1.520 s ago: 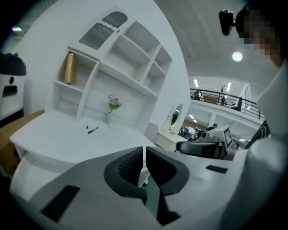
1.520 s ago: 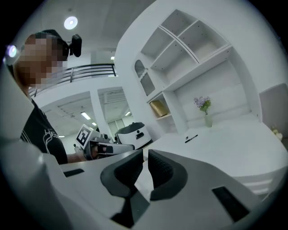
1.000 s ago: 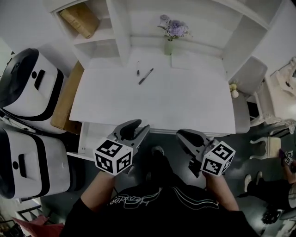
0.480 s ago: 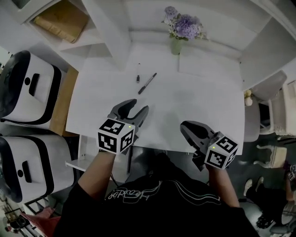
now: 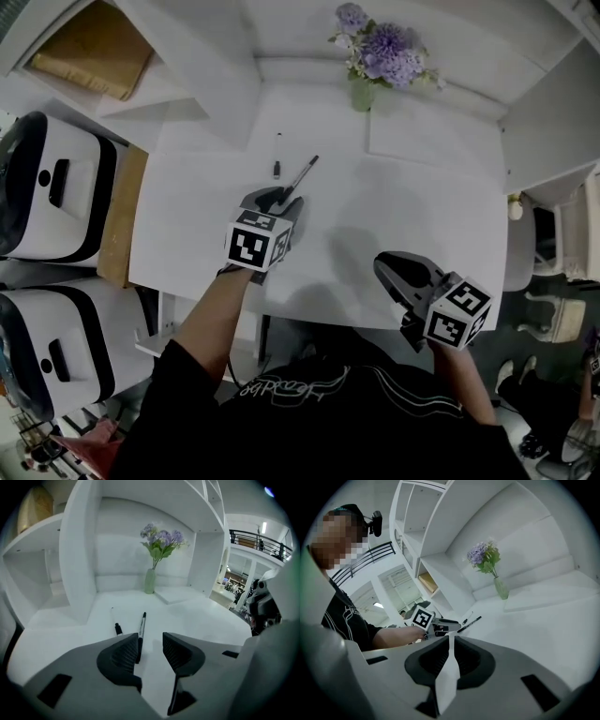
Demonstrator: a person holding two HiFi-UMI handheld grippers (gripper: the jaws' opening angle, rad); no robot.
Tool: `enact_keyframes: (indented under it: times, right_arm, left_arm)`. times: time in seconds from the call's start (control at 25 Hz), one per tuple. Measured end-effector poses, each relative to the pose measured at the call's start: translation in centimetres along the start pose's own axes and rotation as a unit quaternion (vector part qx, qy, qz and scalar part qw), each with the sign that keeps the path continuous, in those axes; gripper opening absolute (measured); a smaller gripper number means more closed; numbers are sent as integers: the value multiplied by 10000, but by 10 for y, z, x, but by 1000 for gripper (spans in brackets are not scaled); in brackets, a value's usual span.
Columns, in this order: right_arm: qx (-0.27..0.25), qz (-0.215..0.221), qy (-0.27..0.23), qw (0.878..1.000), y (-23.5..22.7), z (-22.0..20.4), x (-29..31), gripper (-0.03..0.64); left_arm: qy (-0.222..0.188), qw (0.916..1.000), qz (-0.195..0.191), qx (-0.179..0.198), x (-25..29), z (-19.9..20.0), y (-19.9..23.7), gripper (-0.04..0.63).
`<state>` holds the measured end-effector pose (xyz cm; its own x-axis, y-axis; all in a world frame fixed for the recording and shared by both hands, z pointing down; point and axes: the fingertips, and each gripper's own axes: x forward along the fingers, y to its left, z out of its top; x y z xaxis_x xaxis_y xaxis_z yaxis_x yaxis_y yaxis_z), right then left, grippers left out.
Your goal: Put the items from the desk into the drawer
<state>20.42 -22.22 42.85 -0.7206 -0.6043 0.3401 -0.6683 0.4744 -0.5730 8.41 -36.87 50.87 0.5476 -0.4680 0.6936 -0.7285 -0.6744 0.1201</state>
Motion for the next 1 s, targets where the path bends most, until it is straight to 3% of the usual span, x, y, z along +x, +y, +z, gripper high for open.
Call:
enact_keyframes:
  times: [0.16, 0.36, 0.68, 0.84, 1.0]
  right_arm:
    - [65, -50, 4, 10000, -10, 1, -2, 60]
    - [180, -121, -153, 9996, -18, 6, -7, 61]
    - [219, -119, -106, 9996, -10, -2, -5, 60]
    - [173, -110, -109, 9997, -1, -2, -6, 60]
    - [138, -9, -122, 9998, 18, -4, -5, 60]
  left_arm:
    - [300, 9994, 120, -114, 27, -15, 19, 173]
    - [520, 9978, 402, 38, 33, -21, 30, 97]
    - [739, 9968, 303, -73, 33, -23, 26, 77]
    - [597, 9978, 46, -280, 18, -18, 14, 75]
    - [292, 9993, 19, -214, -16, -7, 3, 75]
